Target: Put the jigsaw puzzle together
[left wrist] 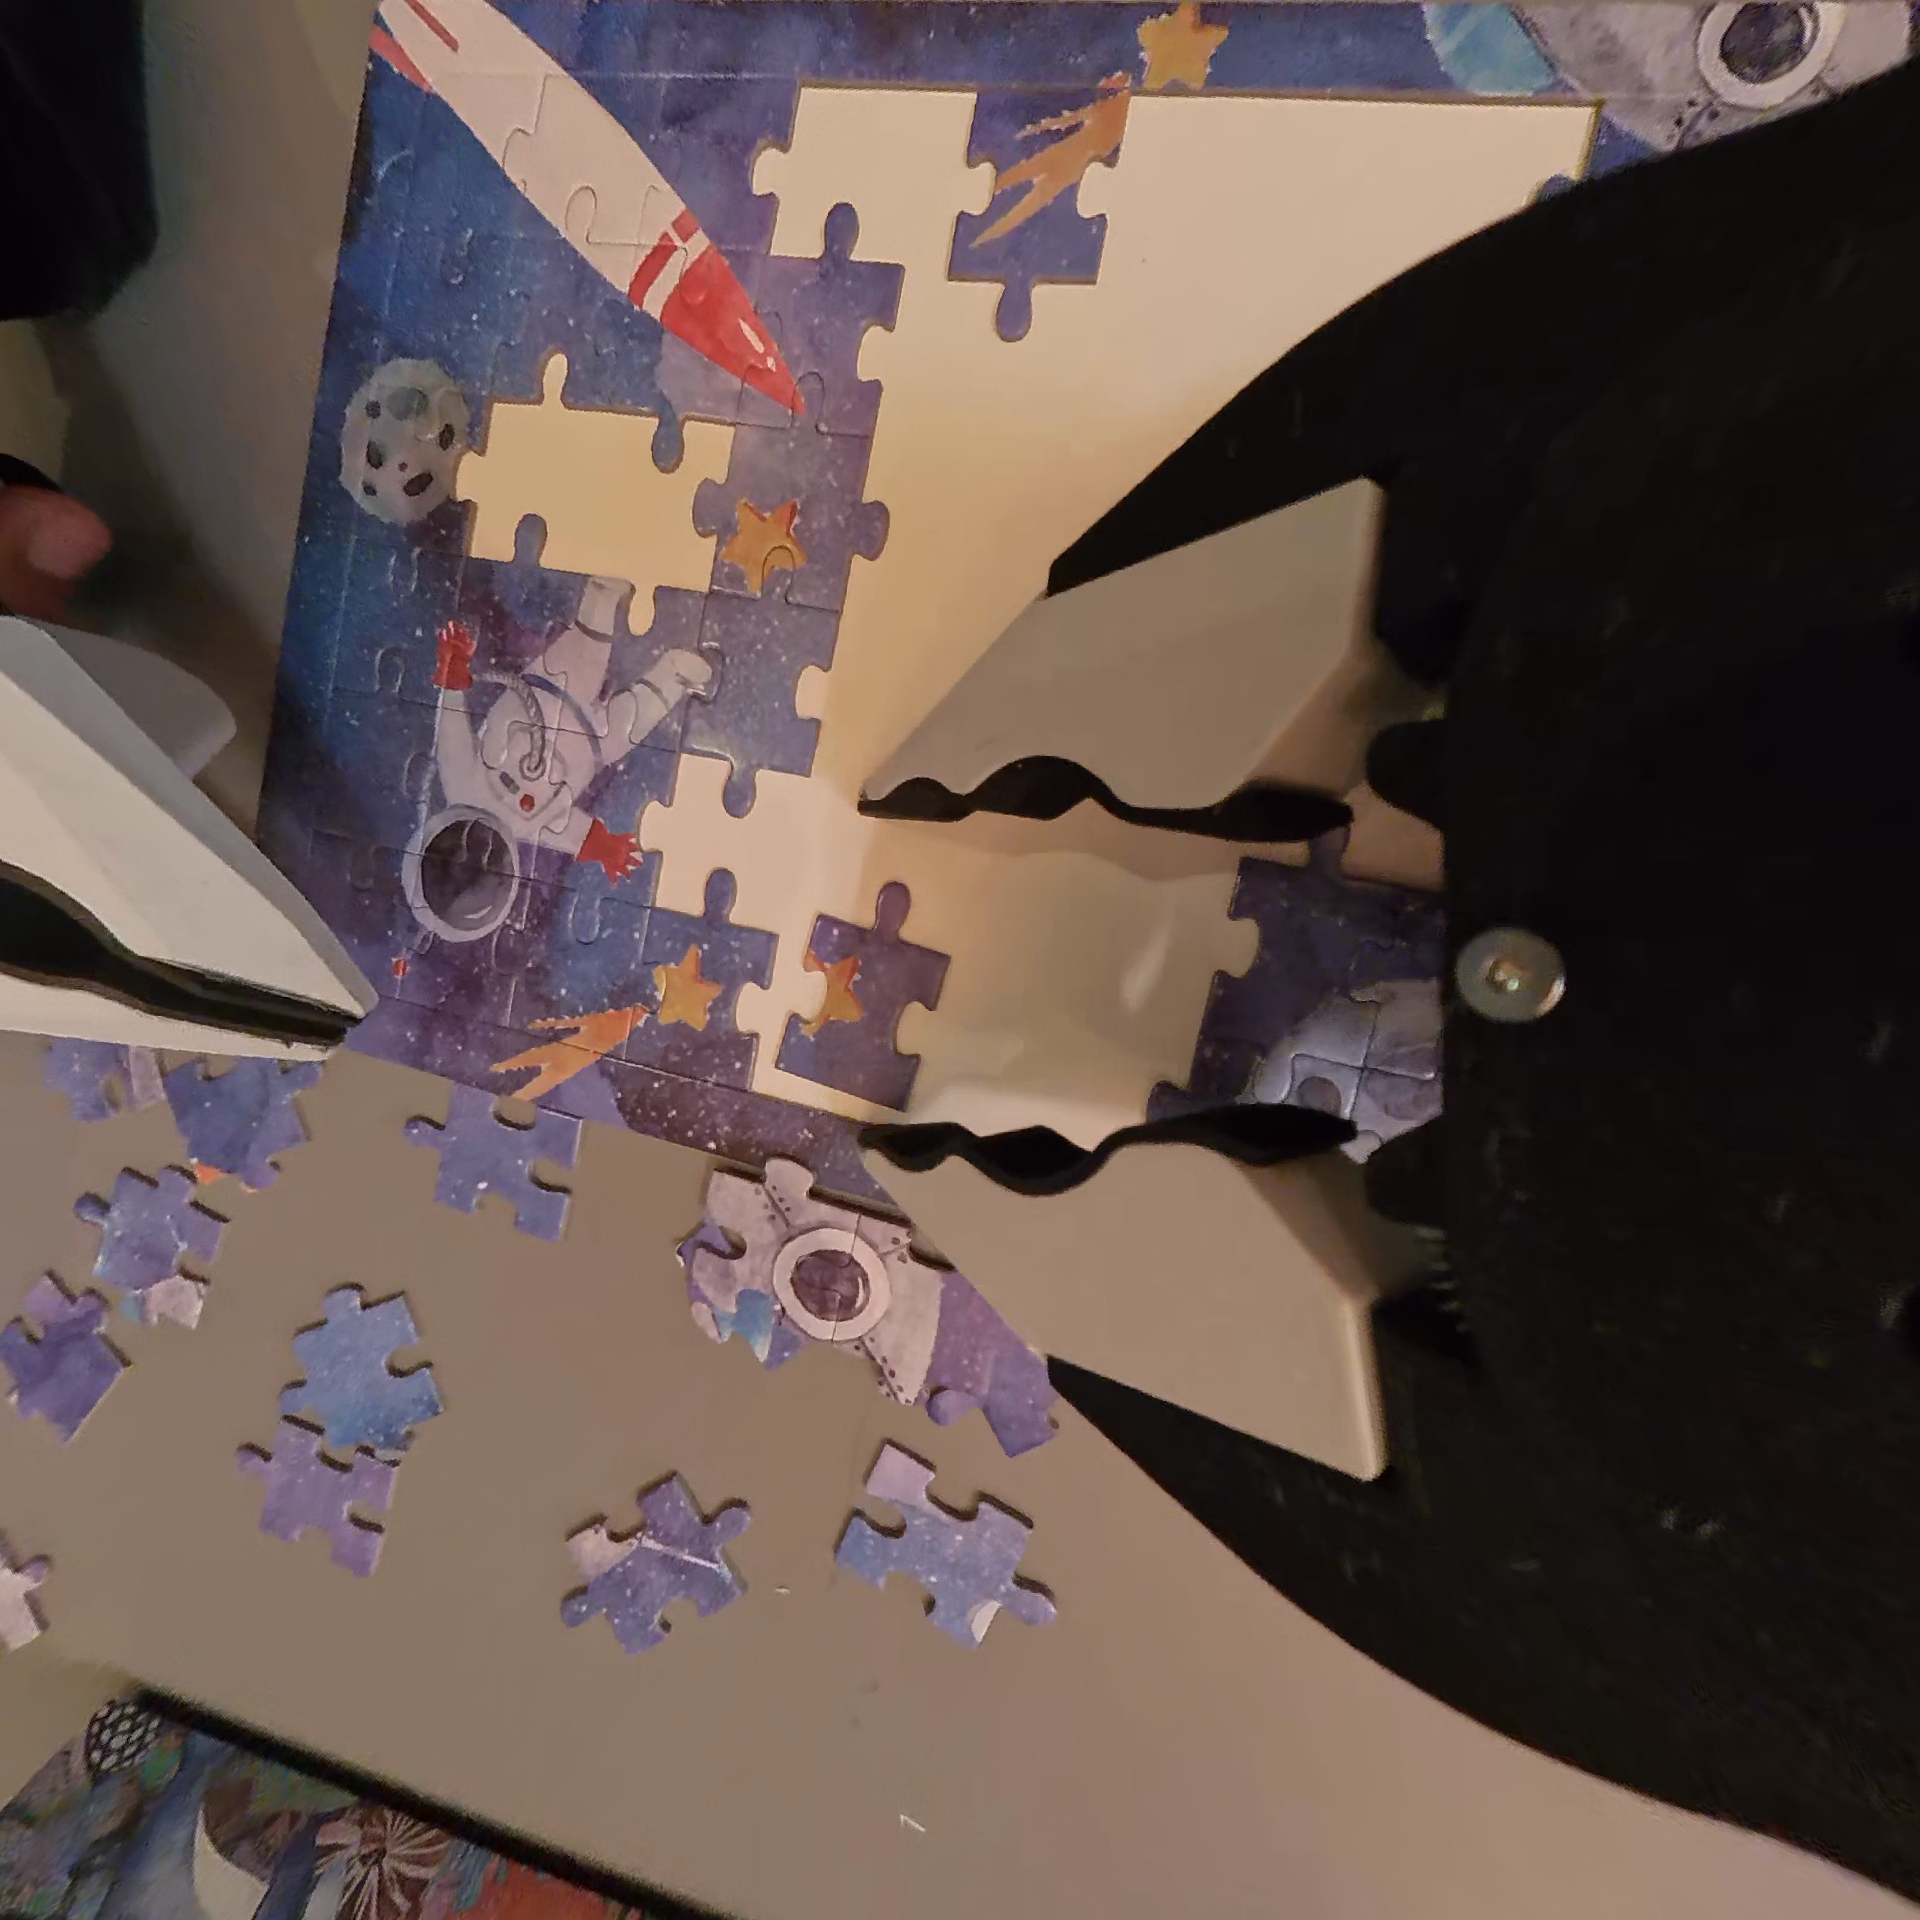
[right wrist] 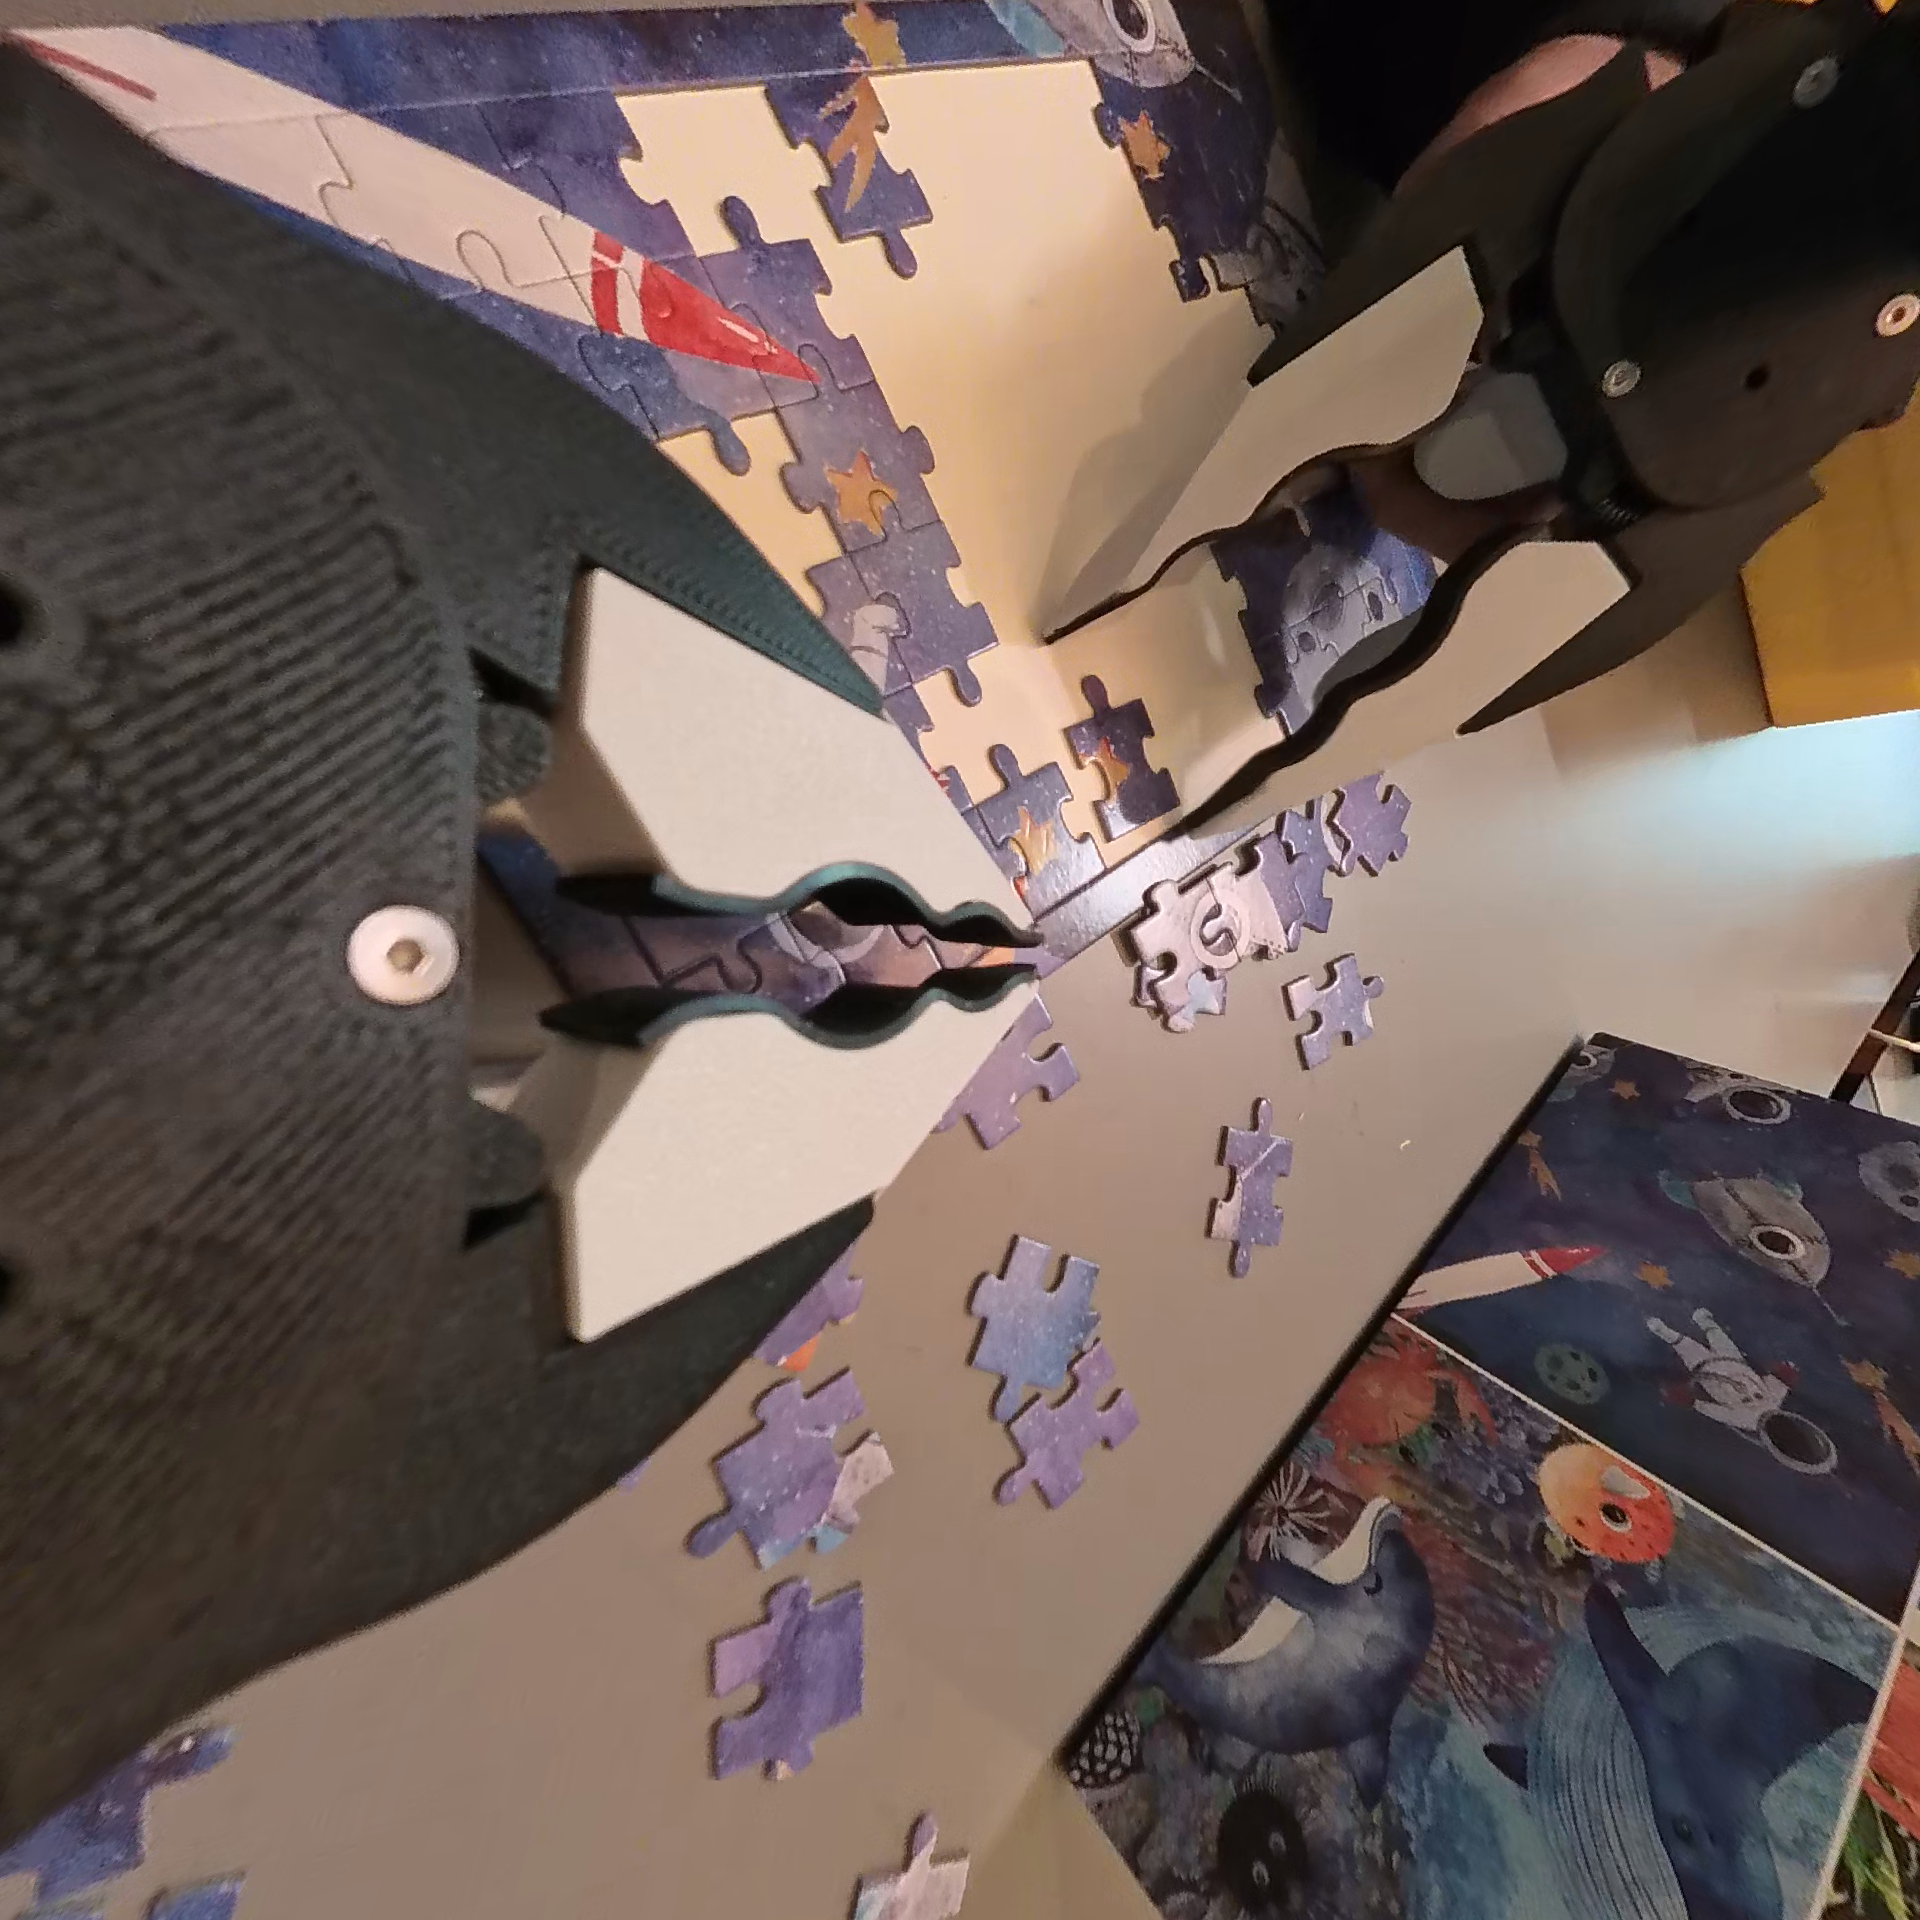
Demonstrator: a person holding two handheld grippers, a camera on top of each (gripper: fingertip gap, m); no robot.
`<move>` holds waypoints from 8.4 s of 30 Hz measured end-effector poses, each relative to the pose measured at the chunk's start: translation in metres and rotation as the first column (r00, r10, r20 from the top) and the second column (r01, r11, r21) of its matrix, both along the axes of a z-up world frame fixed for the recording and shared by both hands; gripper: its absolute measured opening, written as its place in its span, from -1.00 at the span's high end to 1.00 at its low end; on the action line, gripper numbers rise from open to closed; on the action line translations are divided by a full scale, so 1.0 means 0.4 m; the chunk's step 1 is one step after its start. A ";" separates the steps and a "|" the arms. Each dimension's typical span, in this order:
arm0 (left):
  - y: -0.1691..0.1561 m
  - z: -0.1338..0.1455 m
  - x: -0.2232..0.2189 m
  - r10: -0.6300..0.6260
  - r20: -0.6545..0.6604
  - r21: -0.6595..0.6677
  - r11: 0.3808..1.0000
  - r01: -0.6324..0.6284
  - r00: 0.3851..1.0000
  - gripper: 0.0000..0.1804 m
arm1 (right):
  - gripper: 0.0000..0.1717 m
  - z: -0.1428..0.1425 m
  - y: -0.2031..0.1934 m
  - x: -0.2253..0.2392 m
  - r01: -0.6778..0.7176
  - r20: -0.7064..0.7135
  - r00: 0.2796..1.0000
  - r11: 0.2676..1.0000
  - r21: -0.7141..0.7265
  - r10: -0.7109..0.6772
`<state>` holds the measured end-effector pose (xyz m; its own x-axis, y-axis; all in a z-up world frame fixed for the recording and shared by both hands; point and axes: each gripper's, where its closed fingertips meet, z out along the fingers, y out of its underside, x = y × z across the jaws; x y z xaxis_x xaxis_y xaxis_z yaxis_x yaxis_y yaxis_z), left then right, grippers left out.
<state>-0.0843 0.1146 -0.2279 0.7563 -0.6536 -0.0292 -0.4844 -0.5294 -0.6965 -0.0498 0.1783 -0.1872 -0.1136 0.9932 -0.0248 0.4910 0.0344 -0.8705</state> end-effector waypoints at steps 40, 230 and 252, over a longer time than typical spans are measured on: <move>-0.065 0.105 -0.408 0.376 0.004 0.073 0.924 -0.375 0.927 0.55 | 0.98 -0.003 -0.001 -0.001 -0.003 0.003 1.000 1.000 -0.002 0.003; 0.002 0.105 -0.384 0.450 0.089 0.260 0.851 -0.457 0.888 0.70 | 0.89 0.163 0.317 0.356 0.506 -0.314 0.809 0.861 -0.057 -0.497; 0.003 0.090 -0.387 0.452 0.089 0.241 0.855 -0.459 0.888 0.69 | 0.48 -0.035 0.198 0.275 0.301 0.095 0.952 0.942 -0.150 -0.290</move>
